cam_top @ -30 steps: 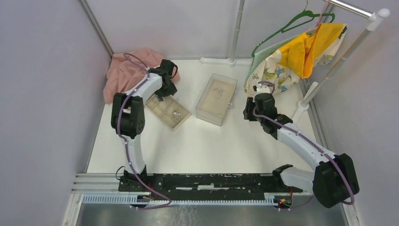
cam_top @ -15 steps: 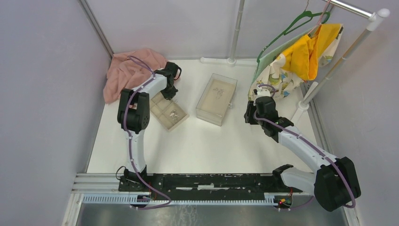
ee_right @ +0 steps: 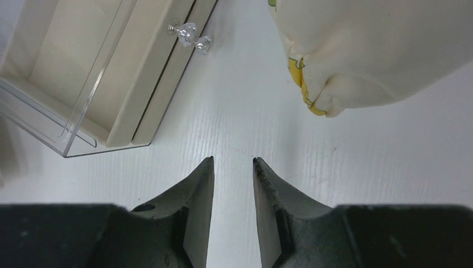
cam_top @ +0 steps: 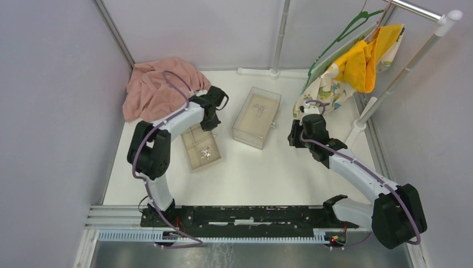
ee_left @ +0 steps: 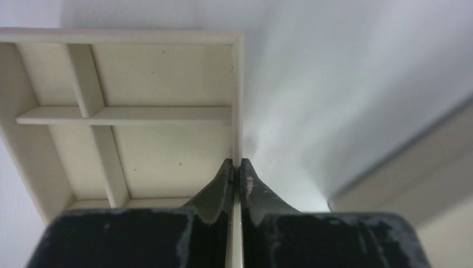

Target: Organize the mixed jewelry

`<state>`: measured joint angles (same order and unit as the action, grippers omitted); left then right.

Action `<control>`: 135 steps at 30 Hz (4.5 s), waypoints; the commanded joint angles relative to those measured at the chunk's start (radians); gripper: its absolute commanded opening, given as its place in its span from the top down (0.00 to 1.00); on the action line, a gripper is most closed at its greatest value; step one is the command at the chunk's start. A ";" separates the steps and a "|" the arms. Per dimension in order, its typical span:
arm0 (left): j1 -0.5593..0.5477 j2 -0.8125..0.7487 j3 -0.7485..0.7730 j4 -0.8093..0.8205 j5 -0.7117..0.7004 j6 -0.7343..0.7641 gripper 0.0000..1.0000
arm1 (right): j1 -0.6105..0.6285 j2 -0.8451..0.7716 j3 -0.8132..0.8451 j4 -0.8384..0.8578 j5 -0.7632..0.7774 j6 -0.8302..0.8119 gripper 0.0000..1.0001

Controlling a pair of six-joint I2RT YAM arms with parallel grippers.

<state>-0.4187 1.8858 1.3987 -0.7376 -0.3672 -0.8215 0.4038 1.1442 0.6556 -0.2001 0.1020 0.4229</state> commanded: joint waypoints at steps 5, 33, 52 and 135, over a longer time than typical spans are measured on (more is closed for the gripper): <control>-0.244 -0.185 -0.191 0.018 -0.021 -0.057 0.98 | 0.015 -0.025 -0.006 -0.016 0.062 0.058 0.60; 0.144 -0.760 -0.261 -0.221 0.032 0.174 0.42 | 0.820 0.528 0.504 -0.120 0.348 0.333 0.38; 0.164 -0.794 -0.300 -0.215 0.090 0.160 0.42 | 0.860 0.766 0.638 -0.212 0.377 0.398 0.51; -0.067 -0.056 0.214 0.036 0.435 0.310 0.30 | 0.039 -0.018 0.326 -0.668 0.408 0.107 1.00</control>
<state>-0.4698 1.7973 1.5665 -0.7452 0.0429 -0.5747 0.4824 1.0992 0.9882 -0.9703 0.5312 0.5476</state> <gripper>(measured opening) 0.681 0.021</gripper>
